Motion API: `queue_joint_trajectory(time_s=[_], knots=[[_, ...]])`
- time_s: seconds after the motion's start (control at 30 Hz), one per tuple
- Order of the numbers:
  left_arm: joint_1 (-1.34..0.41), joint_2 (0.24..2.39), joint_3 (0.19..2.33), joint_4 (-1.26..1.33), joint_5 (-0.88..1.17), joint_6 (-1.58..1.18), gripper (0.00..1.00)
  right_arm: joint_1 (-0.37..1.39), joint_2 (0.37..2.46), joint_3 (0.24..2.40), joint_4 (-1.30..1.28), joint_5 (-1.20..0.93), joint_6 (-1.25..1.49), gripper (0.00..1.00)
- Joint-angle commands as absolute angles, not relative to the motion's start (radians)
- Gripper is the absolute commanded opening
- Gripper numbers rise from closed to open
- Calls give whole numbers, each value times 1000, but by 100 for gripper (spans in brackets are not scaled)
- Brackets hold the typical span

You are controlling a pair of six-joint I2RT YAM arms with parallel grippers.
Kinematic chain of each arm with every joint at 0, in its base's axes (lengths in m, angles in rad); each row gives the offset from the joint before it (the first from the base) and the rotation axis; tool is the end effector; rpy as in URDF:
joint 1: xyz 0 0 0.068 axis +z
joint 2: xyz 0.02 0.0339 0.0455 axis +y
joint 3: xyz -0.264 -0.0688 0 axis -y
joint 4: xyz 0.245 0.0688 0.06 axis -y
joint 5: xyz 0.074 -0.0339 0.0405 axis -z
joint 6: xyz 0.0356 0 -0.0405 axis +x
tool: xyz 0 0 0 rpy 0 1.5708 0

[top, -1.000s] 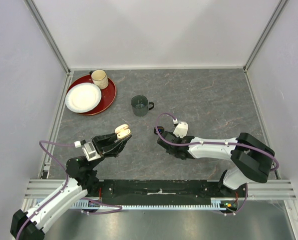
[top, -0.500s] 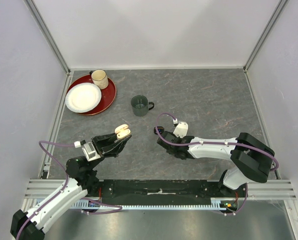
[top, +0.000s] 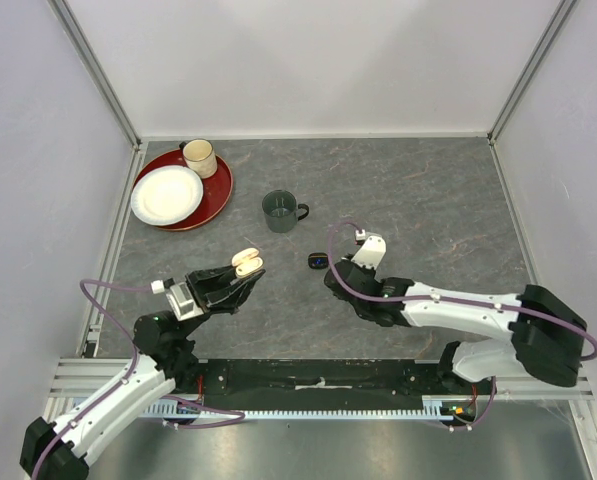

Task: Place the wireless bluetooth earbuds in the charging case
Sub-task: Pick up the earbud from the center of the board.

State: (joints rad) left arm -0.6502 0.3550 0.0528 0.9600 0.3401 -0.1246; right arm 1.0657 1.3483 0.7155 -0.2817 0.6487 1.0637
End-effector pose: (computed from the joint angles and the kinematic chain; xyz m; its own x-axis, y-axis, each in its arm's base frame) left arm 0.0798 -0.0756 0.2554 0.3858 -0.4406 -0.8106 0.8352 0.5400 0.1040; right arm 0.1433 0.2147 0.1934 -0.6399 0.2824 -0.7147 0.0831 0.9500 0.3010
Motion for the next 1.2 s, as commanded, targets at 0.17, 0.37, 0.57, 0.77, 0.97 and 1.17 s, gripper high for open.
queue_joint_trajectory(time_s=[0.17, 0.37, 0.57, 0.77, 0.97, 1.17], knots=[[-649, 397, 48, 1032, 313, -137, 2, 1196, 1132, 571, 125, 920, 876, 0], [-649, 426, 57, 1052, 313, -141, 2, 1275, 1011, 425, 578, 1008, 655, 0], [-649, 448, 61, 1066, 318, -146, 2, 1296, 997, 351, 943, 945, 437, 0], [-649, 479, 63, 1088, 324, -144, 2, 1308, 1078, 313, 1333, 804, 279, 0], [-649, 500, 61, 1108, 325, -141, 2, 1342, 1187, 350, 1601, 660, 91, 0], [-649, 518, 58, 1118, 327, -138, 2, 1402, 1276, 406, 1759, 560, -47, 0]])
